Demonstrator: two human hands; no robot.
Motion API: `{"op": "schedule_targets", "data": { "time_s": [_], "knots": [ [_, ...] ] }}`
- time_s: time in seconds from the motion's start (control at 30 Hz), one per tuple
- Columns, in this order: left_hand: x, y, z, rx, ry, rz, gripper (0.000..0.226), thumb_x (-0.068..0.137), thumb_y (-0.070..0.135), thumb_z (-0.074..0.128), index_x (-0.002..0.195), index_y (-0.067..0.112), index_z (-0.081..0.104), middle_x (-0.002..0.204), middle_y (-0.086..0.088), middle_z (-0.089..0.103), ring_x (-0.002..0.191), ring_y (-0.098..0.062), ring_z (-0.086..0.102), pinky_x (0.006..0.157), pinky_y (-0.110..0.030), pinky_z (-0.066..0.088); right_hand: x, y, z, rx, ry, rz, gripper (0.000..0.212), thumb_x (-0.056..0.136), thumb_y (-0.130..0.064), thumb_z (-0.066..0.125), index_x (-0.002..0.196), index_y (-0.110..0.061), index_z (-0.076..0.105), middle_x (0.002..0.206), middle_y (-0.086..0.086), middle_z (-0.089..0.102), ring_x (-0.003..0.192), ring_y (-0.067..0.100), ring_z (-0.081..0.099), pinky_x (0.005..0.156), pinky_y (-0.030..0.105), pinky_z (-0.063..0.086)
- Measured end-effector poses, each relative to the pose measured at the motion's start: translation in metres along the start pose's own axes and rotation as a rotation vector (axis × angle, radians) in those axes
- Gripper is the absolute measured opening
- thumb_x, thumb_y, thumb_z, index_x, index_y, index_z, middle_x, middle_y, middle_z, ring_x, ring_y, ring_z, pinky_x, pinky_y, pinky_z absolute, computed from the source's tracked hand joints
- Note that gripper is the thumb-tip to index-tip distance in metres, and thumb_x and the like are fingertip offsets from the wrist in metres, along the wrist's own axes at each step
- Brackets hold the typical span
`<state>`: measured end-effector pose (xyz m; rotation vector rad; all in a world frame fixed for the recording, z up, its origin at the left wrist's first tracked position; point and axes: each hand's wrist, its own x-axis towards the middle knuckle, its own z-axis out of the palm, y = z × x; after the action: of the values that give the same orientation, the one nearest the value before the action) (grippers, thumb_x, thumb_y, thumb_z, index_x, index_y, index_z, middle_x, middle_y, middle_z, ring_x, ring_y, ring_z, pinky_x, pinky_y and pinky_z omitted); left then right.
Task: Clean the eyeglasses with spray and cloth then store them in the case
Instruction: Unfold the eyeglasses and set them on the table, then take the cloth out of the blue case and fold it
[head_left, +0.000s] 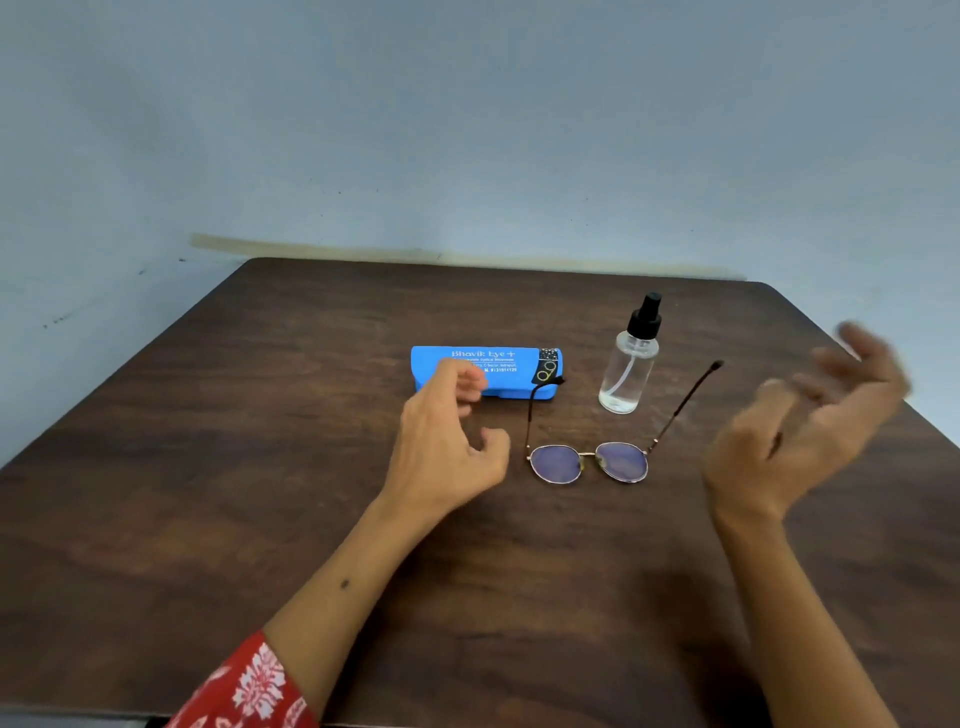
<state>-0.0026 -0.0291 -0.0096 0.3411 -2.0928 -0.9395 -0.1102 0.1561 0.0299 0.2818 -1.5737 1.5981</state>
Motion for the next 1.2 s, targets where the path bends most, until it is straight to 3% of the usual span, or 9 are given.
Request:
{"op": "schedule_targets", "data": {
  "time_s": [0.13,0.23,0.3,0.4,0.53,0.77,0.93,1.07,1.2],
  "knots": [
    [0.022,-0.027,-0.026,0.128,0.018,0.027,0.056,0.061,0.02,0.064,0.113,0.011,0.049,0.111,0.0,0.058,0.104,-0.011,0.057,0.093,-0.033,0.049,0.002,-0.043,0.022,-0.009,-0.046,-0.14,0.066,0.095,-0.049,0.037,0.107,0.013,0.057,0.118,0.014,0.056,0.105,0.016,0.051,0.096,0.025,0.037],
    [0.038,-0.055,-0.036,0.182,-0.092,-0.064,0.087,0.061,0.036,0.073,0.136,0.014,0.035,0.134,0.0,0.049,0.124,-0.011,0.046,0.107,-0.03,0.036,-0.034,-0.09,0.051,0.149,-0.261,-0.521,0.032,0.088,-0.012,0.049,0.116,0.002,0.054,0.118,0.014,0.055,0.109,0.018,0.049,0.098,0.027,0.038],
    [0.046,-0.07,-0.038,0.192,-0.213,-0.14,0.108,0.058,0.047,0.079,0.145,0.021,0.021,0.148,0.003,0.036,0.135,-0.01,0.035,0.112,-0.034,0.03,-0.061,-0.101,0.077,0.143,-0.5,-0.579,0.044,0.076,-0.004,0.046,0.119,-0.002,0.058,0.121,0.016,0.058,0.112,0.024,0.051,0.096,0.032,0.041],
    [0.05,-0.082,-0.037,0.197,-0.279,-0.172,0.118,0.057,0.051,0.079,0.149,0.021,0.013,0.156,0.002,0.023,0.142,-0.013,0.024,0.115,-0.042,0.027,-0.093,-0.074,0.109,-0.31,-0.86,-0.591,0.057,0.073,-0.006,0.045,0.129,0.003,0.051,0.131,0.02,0.053,0.12,0.031,0.05,0.096,0.036,0.041],
    [0.051,-0.086,-0.037,0.214,-0.257,-0.21,0.124,0.056,0.046,0.085,0.149,0.011,0.01,0.156,-0.005,0.021,0.144,-0.019,0.019,0.118,-0.04,0.02,-0.1,-0.035,0.132,-0.87,-1.29,-0.458,0.08,0.092,-0.019,0.055,0.148,0.003,0.001,0.156,0.02,0.005,0.145,0.032,0.004,0.116,0.038,0.009],
    [0.054,-0.094,-0.034,0.257,-0.259,-0.188,0.114,0.06,0.046,0.083,0.148,0.01,0.02,0.154,-0.005,0.029,0.141,-0.018,0.026,0.114,-0.031,0.022,-0.097,-0.032,0.148,-1.08,-1.358,-0.332,0.08,0.083,-0.028,0.068,0.141,0.005,0.025,0.146,0.024,0.032,0.139,0.036,0.025,0.113,0.041,0.025],
    [0.058,-0.098,-0.047,0.24,-0.199,-0.168,0.096,0.062,0.032,0.085,0.141,0.005,0.037,0.14,-0.01,0.048,0.128,-0.021,0.046,0.105,-0.028,0.035,-0.11,-0.04,0.161,-1.018,-1.297,-0.418,0.047,0.088,-0.024,0.064,0.126,-0.004,0.047,0.127,0.012,0.041,0.113,0.027,0.049,0.09,0.033,0.039],
    [0.06,-0.1,-0.058,0.195,-0.216,-0.178,0.083,0.057,0.032,0.087,0.129,0.011,0.051,0.124,-0.005,0.059,0.107,-0.011,0.054,0.09,-0.023,0.041,-0.117,-0.043,0.167,-0.999,-1.311,-0.506,0.042,0.087,-0.023,0.066,0.121,-0.004,0.051,0.119,0.011,0.047,0.103,0.028,0.054,0.072,0.032,0.037],
    [0.061,-0.099,-0.061,0.166,-0.228,-0.209,0.08,0.058,0.025,0.087,0.128,0.012,0.05,0.122,-0.003,0.057,0.105,-0.011,0.053,0.089,-0.024,0.043,-0.12,-0.044,0.169,-1.019,-1.333,-0.567,0.046,0.087,-0.022,0.066,0.124,0.0,0.049,0.12,0.017,0.05,0.11,0.036,0.055,0.083,0.038,0.047]
  ]
}}
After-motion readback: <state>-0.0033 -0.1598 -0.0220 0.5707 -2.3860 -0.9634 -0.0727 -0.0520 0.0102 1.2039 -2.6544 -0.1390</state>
